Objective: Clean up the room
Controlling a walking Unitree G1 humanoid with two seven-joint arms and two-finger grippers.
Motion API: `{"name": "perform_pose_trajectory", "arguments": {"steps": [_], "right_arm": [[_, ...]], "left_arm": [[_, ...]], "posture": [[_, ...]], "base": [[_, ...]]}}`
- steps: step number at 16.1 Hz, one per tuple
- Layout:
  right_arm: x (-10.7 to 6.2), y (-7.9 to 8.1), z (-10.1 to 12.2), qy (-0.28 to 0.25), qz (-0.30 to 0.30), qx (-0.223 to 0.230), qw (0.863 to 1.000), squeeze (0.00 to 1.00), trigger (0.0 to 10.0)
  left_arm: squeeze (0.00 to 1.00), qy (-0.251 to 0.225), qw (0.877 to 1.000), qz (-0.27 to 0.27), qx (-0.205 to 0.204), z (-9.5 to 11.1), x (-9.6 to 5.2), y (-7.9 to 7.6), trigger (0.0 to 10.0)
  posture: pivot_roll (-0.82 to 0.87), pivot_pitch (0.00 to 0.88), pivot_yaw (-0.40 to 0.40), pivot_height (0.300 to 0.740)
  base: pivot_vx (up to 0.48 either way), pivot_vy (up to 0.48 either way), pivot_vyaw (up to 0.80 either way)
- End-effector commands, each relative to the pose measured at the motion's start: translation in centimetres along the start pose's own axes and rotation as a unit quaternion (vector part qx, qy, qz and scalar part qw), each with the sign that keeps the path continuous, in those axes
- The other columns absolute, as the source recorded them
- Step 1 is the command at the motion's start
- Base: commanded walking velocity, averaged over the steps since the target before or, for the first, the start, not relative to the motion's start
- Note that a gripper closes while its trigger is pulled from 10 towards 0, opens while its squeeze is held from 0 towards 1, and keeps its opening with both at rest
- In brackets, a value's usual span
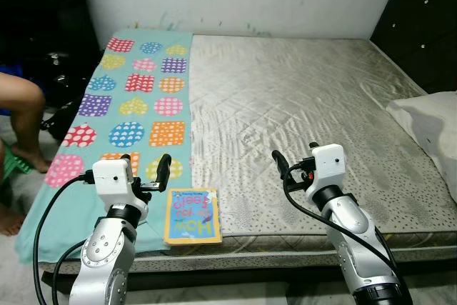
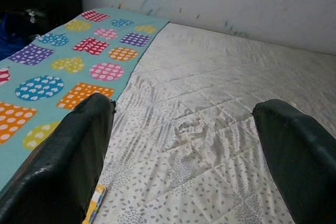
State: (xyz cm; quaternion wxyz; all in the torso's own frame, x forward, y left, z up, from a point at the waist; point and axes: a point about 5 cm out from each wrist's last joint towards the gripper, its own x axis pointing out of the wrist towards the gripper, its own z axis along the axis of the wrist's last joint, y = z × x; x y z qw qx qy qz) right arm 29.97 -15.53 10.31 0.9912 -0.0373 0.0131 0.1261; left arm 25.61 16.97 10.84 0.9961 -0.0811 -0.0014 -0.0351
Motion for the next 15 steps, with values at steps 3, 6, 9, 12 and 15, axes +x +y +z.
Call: {"name": "perform_pose_trajectory", "arguments": {"steps": [3, 6, 9, 12, 15], "right_arm": [[-0.05, -0.40, 0.43, -0.005, -0.008, -0.002, 1.000, 0.00, 10.0], [-0.07, -0.55, 0.40, -0.004, -0.009, -0.003, 1.000, 0.00, 10.0], [-0.09, -0.60, 0.36, -0.003, -0.008, -0.004, 1.000, 0.00, 10.0], [-0.09, -0.51, 0.48, -0.006, -0.004, -0.013, 1.000, 0.00, 10.0], [-0.16, -0.44, 0.51, -0.008, -0.002, -0.017, 1.000, 0.00, 10.0]], "left_arm": [[0.00, 0.001, 1.000, 0.007, 0.001, 0.26, 0.09, 0.26, 10.0], [0.00, 0.000, 1.000, 0.011, 0.003, 0.29, 0.16, 0.29, 10.0], [0.00, -0.003, 1.000, 0.014, 0.002, 0.37, 0.22, 0.36, 10.0], [0.00, -0.010, 1.000, 0.009, -0.002, 0.57, 0.20, 0.30, 10.0], [0.00, -0.013, 1.000, 0.003, -0.005, 0.63, 0.15, 0.17, 10.0]], "posture": [[-0.04, 0.037, -0.066, 0.740], [-0.04, 0.037, -0.068, 0.740], [-0.04, 0.038, -0.069, 0.740], [-0.04, 0.034, -0.068, 0.740], [-0.04, 0.034, -0.066, 0.740]], "base": [[0.000, 0.480, 0.00], [0.000, 0.439, 0.00], [0.000, 0.000, 0.00], [0.000, 0.000, 0.00], [0.087, 0.000, 0.31]]}}
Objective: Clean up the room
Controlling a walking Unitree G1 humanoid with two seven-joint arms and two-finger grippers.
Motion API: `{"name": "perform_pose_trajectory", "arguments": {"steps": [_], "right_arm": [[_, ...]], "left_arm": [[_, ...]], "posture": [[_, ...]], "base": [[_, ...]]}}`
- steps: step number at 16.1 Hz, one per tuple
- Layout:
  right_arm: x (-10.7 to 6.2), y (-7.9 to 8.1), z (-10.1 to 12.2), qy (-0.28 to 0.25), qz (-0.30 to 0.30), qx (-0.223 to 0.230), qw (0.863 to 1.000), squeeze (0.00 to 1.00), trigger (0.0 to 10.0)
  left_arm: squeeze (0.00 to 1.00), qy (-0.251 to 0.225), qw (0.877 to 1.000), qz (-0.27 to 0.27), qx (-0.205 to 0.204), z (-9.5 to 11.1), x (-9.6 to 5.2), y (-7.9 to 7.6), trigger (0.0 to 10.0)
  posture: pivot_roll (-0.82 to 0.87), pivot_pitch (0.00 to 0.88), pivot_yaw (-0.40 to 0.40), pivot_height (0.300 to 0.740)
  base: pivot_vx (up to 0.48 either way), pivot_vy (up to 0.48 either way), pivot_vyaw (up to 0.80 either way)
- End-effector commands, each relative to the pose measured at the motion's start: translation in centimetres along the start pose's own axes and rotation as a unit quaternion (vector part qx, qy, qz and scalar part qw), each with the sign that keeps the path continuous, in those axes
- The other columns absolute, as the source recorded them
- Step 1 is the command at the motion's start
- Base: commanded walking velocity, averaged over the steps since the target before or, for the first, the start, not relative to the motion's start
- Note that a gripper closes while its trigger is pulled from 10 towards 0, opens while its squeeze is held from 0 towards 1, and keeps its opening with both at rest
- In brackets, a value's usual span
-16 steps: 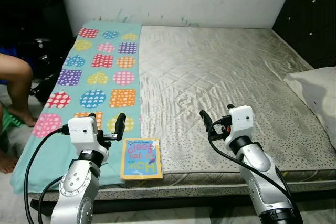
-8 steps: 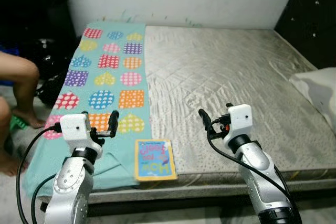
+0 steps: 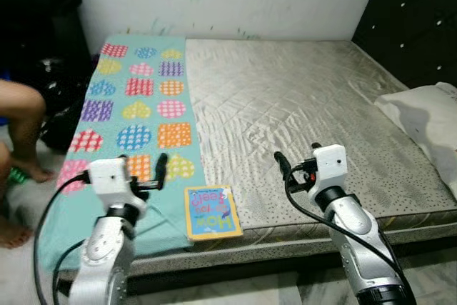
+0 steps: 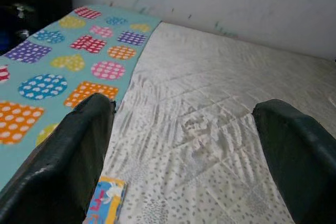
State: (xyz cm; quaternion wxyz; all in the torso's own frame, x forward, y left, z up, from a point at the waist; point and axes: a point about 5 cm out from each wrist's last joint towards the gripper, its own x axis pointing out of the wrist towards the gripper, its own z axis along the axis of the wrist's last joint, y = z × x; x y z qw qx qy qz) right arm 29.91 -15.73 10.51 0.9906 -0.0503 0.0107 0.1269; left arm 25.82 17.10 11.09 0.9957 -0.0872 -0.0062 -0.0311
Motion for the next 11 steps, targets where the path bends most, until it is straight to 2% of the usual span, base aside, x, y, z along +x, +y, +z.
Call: {"name": "perform_pose_trajectory", "arguments": {"steps": [1, 11], "right_arm": [[-0.05, -0.26, 0.29, -0.006, -0.003, -0.003, 1.000, 0.00, 10.0], [-0.12, -0.43, 0.19, -0.005, -0.012, 0.000, 1.000, 0.00, 10.0]], "left_arm": [[0.00, -0.008, 1.000, -0.001, 0.001, 0.35, -0.07, 0.06, 10.0], [0.00, -0.003, 1.000, -0.009, 0.002, 0.20, -0.18, -0.06, 10.0]], "posture": [[-0.04, 0.033, -0.068, 0.740], [-0.04, 0.029, -0.064, 0.740]], "base": [[0.270, 0.000, 0.42], [0.266, 0.000, 0.00]]}}
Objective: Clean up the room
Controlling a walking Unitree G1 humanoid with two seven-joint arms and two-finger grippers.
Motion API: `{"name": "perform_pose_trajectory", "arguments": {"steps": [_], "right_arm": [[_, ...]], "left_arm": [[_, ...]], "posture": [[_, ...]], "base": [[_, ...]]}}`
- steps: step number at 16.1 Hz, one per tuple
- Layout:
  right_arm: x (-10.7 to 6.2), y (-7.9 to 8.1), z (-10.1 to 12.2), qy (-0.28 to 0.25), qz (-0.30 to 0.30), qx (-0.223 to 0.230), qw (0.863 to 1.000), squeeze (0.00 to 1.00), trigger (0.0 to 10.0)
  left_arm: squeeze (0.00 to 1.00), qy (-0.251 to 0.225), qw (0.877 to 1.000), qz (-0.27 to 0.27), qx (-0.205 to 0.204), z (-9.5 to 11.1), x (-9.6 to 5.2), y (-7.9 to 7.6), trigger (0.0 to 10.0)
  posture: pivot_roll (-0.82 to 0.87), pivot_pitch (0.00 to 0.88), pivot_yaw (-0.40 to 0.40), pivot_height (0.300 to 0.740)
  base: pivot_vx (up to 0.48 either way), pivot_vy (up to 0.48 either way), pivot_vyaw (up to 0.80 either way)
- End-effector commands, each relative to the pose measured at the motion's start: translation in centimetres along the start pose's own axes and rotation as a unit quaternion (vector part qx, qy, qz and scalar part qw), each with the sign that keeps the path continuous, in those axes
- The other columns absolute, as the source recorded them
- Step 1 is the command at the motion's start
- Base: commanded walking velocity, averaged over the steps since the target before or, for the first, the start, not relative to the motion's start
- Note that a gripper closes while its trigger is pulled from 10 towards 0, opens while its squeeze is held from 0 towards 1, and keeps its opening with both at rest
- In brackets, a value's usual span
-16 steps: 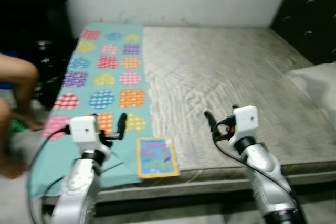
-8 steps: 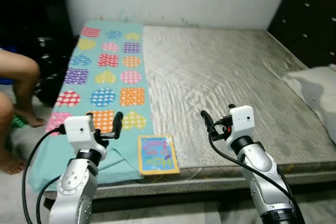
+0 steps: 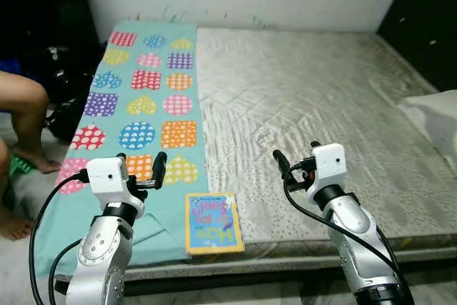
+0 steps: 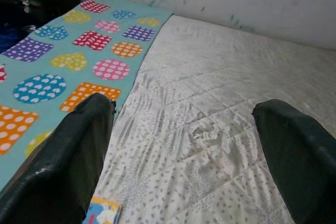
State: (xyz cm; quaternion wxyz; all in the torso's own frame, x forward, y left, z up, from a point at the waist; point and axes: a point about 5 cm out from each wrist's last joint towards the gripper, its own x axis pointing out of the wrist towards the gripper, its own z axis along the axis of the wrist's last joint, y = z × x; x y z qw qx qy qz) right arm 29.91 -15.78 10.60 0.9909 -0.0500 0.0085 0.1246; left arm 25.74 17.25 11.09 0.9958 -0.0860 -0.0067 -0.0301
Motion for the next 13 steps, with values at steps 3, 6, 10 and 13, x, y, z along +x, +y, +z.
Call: {"name": "perform_pose_trajectory", "arguments": {"steps": [3, 6, 10, 13], "right_arm": [[-0.06, -0.47, 0.05, 0.000, -0.013, 0.003, 1.000, 0.00, 10.0], [-0.01, -0.46, 0.06, 0.000, -0.014, 0.003, 1.000, 0.00, 10.0], [0.01, -0.51, 0.07, 0.000, -0.015, 0.004, 1.000, 0.00, 10.0], [0.00, -0.56, 0.04, 0.001, -0.017, 0.005, 1.000, 0.00, 10.0]], "left_arm": [[0.00, -0.002, 1.000, -0.010, 0.001, 0.16, -0.09, -0.22, 10.0], [0.00, 0.006, 1.000, -0.009, 0.002, -0.02, -0.05, -0.24, 10.0], [0.00, 0.009, 1.000, -0.007, -0.002, -0.08, 0.00, -0.21, 10.0], [0.00, 0.011, 1.000, -0.002, -0.001, -0.11, -0.03, -0.16, 10.0]], "posture": [[-0.04, 0.029, -0.064, 0.740], [-0.04, 0.029, -0.064, 0.740], [-0.04, 0.034, -0.066, 0.740], [-0.04, 0.033, -0.068, 0.740]], "base": [[0.275, 0.000, 0.00], [0.090, 0.000, -0.14], [0.000, 0.000, 0.00], [0.000, 0.000, 0.00]]}}
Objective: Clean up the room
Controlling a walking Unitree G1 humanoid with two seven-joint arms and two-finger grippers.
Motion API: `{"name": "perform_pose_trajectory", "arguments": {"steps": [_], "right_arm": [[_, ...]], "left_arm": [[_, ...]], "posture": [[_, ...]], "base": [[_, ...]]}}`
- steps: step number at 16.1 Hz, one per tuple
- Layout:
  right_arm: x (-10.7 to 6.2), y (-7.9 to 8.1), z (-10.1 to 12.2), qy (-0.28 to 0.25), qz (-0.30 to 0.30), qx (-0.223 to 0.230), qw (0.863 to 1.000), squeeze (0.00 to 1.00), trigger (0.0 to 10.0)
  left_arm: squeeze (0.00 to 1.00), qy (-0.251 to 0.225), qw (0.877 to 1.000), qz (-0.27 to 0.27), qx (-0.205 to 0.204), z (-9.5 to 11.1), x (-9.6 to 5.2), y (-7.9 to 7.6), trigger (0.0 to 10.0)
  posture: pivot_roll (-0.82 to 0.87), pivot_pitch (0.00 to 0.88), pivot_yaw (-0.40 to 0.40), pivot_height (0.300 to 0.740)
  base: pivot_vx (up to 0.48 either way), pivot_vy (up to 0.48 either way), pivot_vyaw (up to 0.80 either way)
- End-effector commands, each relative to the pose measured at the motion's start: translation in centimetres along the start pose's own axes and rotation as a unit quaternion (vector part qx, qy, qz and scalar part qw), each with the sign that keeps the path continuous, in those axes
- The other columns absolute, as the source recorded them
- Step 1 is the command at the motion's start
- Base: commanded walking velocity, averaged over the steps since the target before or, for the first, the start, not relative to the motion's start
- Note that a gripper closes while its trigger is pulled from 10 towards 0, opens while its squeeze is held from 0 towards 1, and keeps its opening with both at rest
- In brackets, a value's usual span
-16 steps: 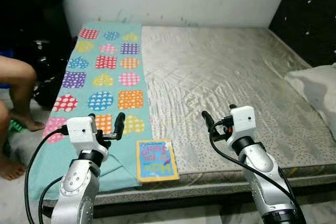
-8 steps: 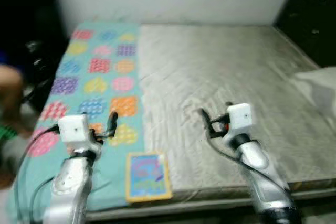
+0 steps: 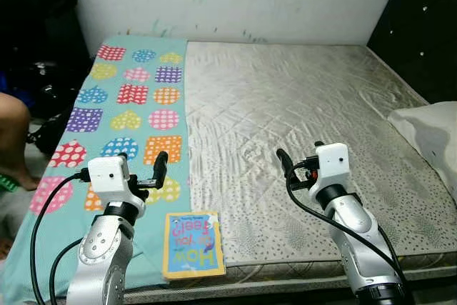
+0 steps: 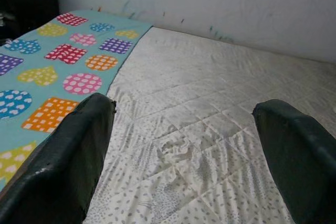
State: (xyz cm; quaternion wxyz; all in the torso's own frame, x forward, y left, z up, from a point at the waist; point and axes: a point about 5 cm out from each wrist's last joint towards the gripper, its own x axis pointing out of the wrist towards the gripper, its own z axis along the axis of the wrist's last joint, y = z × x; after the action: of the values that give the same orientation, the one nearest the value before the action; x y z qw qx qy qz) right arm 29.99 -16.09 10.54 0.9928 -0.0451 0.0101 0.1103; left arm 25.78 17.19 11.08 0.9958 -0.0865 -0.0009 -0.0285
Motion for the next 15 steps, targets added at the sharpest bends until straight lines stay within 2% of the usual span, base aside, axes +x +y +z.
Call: {"name": "perform_pose_trajectory", "arguments": {"steps": [1, 4, 8, 9, 11, 15], "right_arm": [[0.0, -0.3, 0.1, 0.000, -0.002, -0.001, 1.000, 0.00, 10.0], [0.0, -0.2, 0.1, 0.001, 0.000, -0.001, 1.000, 0.00, 10.0], [0.0, -0.5, 0.1, 0.003, -0.003, -0.003, 1.000, 0.00, 10.0], [-0.1, -0.8, 0.0, 0.005, -0.007, -0.005, 1.000, 0.00, 10.0], [-0.3, -1.3, -0.1, 0.012, -0.012, -0.011, 1.000, 0.00, 10.0], [-0.8, -1.9, -0.9, 0.039, -0.009, -0.023, 0.999, 0.00, 10.0]], "left_arm": [[0.00, 0.011, 1.000, 0.014, 0.003, -0.3, -0.2, 0.2, 10.0], [0.00, 0.013, 0.999, 0.030, -0.001, -0.4, -0.3, 0.7, 10.0], [0.00, 0.037, 0.998, 0.052, 0.001, -0.6, -0.4, 1.1, 10.0], [0.00, 0.054, 0.996, 0.065, -0.008, -0.9, -0.6, 1.6, 10.0], [0.00, 0.054, 0.996, 0.074, -0.020, -0.7, -1.2, 2.2, 10.0], [0.00, 0.073, 0.993, 0.092, -0.011, -1.0, -2.3, 3.6, 10.0]], "posture": [[-0.04, 0.035, -0.069, 0.740], [-0.04, 0.035, -0.069, 0.740], [-0.04, 0.050, -0.067, 0.740], [-0.04, 0.050, -0.068, 0.740], [-0.04, 0.063, -0.069, 0.740], [-0.03, 0.085, -0.074, 0.740]], "base": [[0.000, 0.000, -0.80], [0.000, 0.000, -0.69], [0.000, 0.000, 0.00], [0.000, 0.000, 0.00], [0.000, 0.000, 0.00], [0.000, 0.000, 0.00]]}}
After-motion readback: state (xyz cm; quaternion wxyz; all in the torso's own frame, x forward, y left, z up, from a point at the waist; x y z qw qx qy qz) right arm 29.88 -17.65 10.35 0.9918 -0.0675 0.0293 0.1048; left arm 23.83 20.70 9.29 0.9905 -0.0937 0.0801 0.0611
